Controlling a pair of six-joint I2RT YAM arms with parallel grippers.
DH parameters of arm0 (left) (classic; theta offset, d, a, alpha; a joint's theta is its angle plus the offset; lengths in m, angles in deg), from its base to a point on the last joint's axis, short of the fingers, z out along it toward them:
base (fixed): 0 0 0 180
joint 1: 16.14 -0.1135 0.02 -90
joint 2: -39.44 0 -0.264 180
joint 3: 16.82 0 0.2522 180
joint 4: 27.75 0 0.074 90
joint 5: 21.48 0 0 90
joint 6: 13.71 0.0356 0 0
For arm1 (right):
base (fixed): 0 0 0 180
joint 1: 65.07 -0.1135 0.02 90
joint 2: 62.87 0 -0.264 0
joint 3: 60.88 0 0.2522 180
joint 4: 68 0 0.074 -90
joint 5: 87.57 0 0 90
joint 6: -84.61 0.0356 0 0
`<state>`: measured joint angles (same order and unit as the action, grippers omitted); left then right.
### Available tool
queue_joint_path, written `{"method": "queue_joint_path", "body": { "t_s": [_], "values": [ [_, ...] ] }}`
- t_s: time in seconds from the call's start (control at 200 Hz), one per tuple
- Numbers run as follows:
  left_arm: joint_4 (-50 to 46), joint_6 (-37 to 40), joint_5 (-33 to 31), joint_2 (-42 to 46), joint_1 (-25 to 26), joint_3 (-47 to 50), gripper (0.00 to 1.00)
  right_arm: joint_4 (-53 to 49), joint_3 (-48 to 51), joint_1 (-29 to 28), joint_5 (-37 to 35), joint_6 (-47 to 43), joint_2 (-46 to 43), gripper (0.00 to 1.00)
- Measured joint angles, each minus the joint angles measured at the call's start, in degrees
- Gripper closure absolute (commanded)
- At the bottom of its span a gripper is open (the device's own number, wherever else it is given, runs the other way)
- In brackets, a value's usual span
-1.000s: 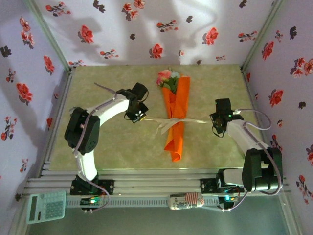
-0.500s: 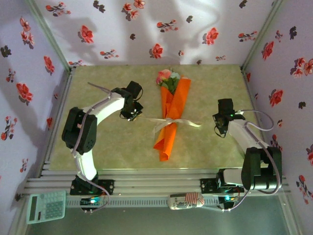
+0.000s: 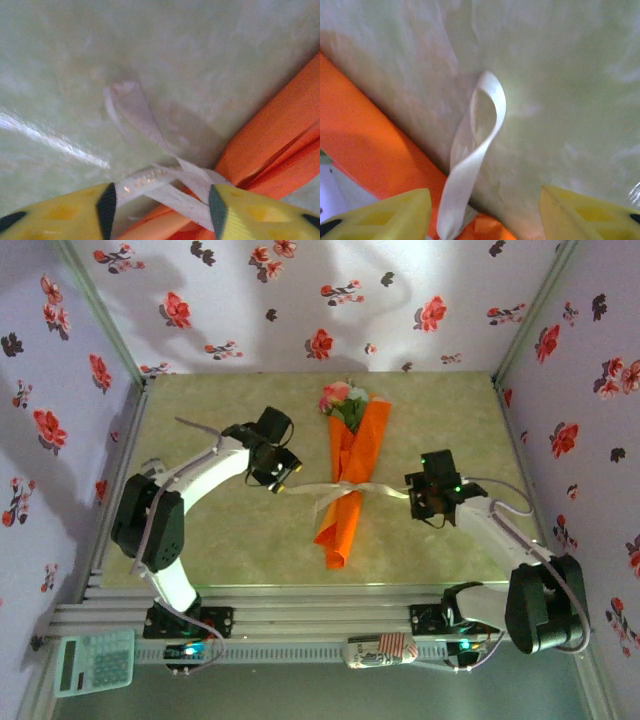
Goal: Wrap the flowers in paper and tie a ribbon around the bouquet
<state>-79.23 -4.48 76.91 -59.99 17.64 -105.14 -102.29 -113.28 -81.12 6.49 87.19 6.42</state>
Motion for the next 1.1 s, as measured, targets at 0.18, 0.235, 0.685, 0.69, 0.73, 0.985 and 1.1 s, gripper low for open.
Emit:
{"method": "queue_joint_path", "body": {
  "t_s": [0.18, 0.235, 0.685, 0.69, 0.73, 0.985, 1.1],
  "values": [
    [12.46, -13.79, 3.34, -0.46, 1.88, 10.19, 0.37, 9.94, 1.44, -1.84, 2.93, 7.08, 6.27, 0.39],
    [15.19, -17.44, 3.56, -1.7, 2.36, 10.75, 0.37, 12.5, 1.42, -2.14, 3.56, 8.52, 8.22, 0.39],
    [26.97, -31.39, 1.7, -8.2, 3.63, 10.43, 0.37, 26.34, 0.81, -5.9, 4.83, 19.17, 20.61, 0.46],
    [26.99, -31.47, 1.7, -8.2, 3.63, 10.43, 0.38, 26.36, 0.74, -5.92, 4.87, 19.17, 20.7, 0.47],
    [26.99, -31.85, 1.68, -8.28, 3.63, 10.27, 0.41, 26.8, 0.57, -5.99, 4.92, 19.61, 21.05, 0.52],
    [27.85, -32.57, 1.22, -9.86, 3.43, 9.68, 0.88, 30.14, -0.04, -5.99, 4.31, 21.4, 23.93, 0.95],
    [28.96, -31.04, 0.44, -10.25, 2.32, 9.68, 1.0, 29.42, -0.42, -5.99, 3.34, 20.46, 23.85, 1.0]
  ]
}}
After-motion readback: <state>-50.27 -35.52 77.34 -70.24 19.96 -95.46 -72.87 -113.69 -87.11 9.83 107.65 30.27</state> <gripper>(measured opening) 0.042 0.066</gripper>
